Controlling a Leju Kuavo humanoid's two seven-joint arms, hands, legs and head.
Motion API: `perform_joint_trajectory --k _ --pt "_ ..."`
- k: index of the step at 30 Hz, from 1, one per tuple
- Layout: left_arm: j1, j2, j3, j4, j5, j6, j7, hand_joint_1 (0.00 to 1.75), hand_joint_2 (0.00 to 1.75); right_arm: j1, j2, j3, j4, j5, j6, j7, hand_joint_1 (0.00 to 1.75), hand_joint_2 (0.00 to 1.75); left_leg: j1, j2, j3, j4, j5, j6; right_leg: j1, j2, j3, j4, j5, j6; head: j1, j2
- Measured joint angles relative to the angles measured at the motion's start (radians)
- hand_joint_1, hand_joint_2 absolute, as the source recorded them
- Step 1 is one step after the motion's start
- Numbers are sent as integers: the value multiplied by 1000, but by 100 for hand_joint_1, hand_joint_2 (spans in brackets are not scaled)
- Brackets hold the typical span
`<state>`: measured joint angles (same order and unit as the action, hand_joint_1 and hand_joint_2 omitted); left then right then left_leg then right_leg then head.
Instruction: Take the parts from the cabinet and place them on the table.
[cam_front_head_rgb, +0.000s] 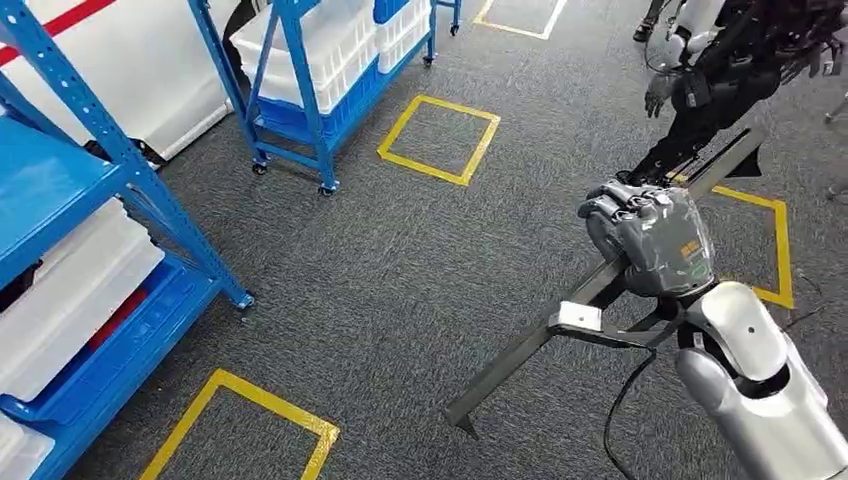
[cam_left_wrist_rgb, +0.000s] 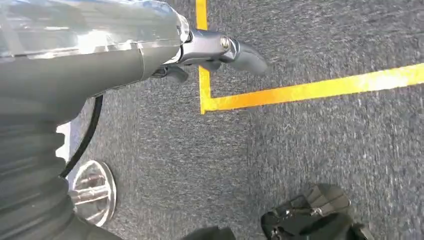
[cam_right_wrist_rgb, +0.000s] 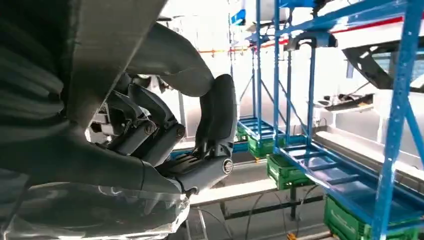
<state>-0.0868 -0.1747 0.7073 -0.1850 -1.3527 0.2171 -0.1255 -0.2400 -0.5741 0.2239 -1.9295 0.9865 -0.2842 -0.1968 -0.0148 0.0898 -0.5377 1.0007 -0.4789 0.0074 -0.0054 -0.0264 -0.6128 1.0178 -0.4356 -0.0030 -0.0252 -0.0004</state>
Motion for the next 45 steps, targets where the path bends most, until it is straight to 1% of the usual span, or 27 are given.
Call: perform_joint_trajectory --k 2,3,5,6,7,10,12,14,16,18,20,22,23,25,26,27,31,32,33,34,36,37,38,40,41,42,45 --pt "0 0 0 0 -2 2 0 0 175 11 -1 -10 -8 2 -5 0 175 175 7 -50 -22 53 -44 -10 -9 14 5 -9 6 -13 0 0" --pt "1 0 1 0 2 2 -1 0 175 13 0 -12 -11 2 -8 0 175 175 8 -67 -54 127 -85 -11 -9 18 4 -9 7 -18 0 0" --pt "-4 0 1 0 0 2 0 0 175 21 0 -14 -11 2 -10 1 175 175 10 -78 -126 290 -152 -17 -8 36 4 -8 6 -20 0 0" --pt "-6 0 1 0 -1 2 0 0 175 29 0 -15 -11 2 -12 1 175 175 11 -78 -145 330 -156 -18 -8 45 4 -8 6 -20 0 0" --pt "-7 0 0 0 -2 2 2 0 175 36 0 -16 -13 2 -13 1 175 175 13 -78 -143 324 -142 -19 -9 53 5 -8 6 -20 0 0" --pt "-5 0 1 0 -1 1 6 0 175 50 0 -25 -22 2 -17 1 175 175 25 -93 -35 91 -7 -19 -11 92 5 4 2 -13 0 0" --pt "0 0 1 0 0 2 6 0 175 50 1 -30 -25 3 -18 1 175 175 28 -153 -7 21 -8 -17 -9 113 -6 14 1 1 0 0" --pt "3 0 1 0 0 6 4 0 175 56 4 -32 -27 7 -19 1 175 175 23 -141 -9 20 -7 -9 -17 129 -17 12 10 16 0 0" --pt "4 0 2 0 2 11 2 0 175 63 6 -34 -28 13 -20 2 175 175 25 -125 -6 4 4 11 -20 144 -17 6 16 32 0 0" --pt "3 0 2 0 2 14 -3 0 175 71 7 -39 -29 16 -24 2 175 175 25 -107 -1 -4 11 22 -15 69 -46 69 -33 33 0 0" --pt "8 0 2 0 3 14 -5 0 175 76 8 -40 -30 18 -28 3 175 175 19 -87 -3 -4 11 25 -17 41 -123 232 -108 37 0 0" --pt "14 1 2 0 3 14 -6 0 175 87 8 -40 -30 18 -28 3 175 175 16 -67 -4 -3 9 27 -19 34 -162 314 -121 38 0 0" --pt "14 1 3 0 3 14 -8 0 175 88 9 -40 -30 18 -28 3 175 175 16 -57 -3 -3 8 26 -19 31 -146 284 -96 38 0 0" --pt "12 1 3 0 -1 13 -9 0 175 88 13 -41 -30 24 -27 9 175 175 16 -40 1 -3 5 21 -19 14 -54 117 -16 35 0 0" --pt "12 1 3 0 -3 12 -9 0 175 88 14 -42 -31 28 -27 11 175 175 15 -33 5 -2 2 16 -17 -24 -3 25 5 31 0 0" --pt "11 1 3 0 -3 11 -8 0 175 88 17 -41 -33 34 -27 15 175 175 5 -28 3 2 -4 8 -2 -43 4 8 -8 22 0 0" --pt "7 1 2 0 -6 6 5 0 175 102 24 -42 -39 46 -28 18 175 175 6 0 11 -1 -10 -12 -2 -1 -2 3 -3 -2 0 0" --pt "7 1 2 0 -6 5 8 0 175 105 26 -42 -42 48 -28 18 175 175 11 -24 7 13 -23 -19 -8 4 2 -1 -1 -9 0 0" --pt "7 1 3 0 -5 5 8 0 175 102 26 -43 -45 48 -29 18 175 175 13 -57 -11 54 -53 -22 -8 13 2 -2 0 -16 0 0" --pt "6 1 3 0 -5 4 8 0 175 102 29 -43 -47 48 -29 18 175 175 13 -73 -49 141 -101 -23 -7 19 1 -2 1 -21 0 0" --pt "0 0 2 0 -5 4 11 0 175 104 32 -42 -47 48 -27 18 175 175 13 -79 -121 297 -163 -24 -3 36 0 0 0 -23 0 0" --pt "-4 0 2 0 -5 2 14 0 175 104 33 -42 -47 47 -27 18 175 175 14 -79 -136 331 -164 -23 -1 46 0 1 0 -24 0 0" --pt "-4 0 2 0 -6 2 18 0 175 104 35 -42 -47 46 -26 18 175 175 14 -79 -128 314 -142 -21 -1 57 1 2 0 -24 0 0" --pt "-3 0 2 0 -12 2 34 0 175 104 36 -43 -47 42 -24 18 175 175 13 -89 -62 167 -51 -12 0 82 2 7 0 -23 0 0" --pt "2 2 3 0 -12 3 36 0 175 105 37 -45 -47 40 -25 19 175 175 13 -115 -24 80 -6 -6 0 93 2 8 -1 -22 0 0" --pt "10 5 3 0 -11 13 35 0 175 111 38 -49 -50 40 -27 19 175 175 12 -158 -6 33 -8 1 2 103 -1 9 0 -18 0 0" --pt "13 4 3 0 -3 42 29 0 175 134 38 -56 -56 39 -31 17 175 175 10 -143 -1 12 -9 5 -7 127 -15 5 11 3 0 0"
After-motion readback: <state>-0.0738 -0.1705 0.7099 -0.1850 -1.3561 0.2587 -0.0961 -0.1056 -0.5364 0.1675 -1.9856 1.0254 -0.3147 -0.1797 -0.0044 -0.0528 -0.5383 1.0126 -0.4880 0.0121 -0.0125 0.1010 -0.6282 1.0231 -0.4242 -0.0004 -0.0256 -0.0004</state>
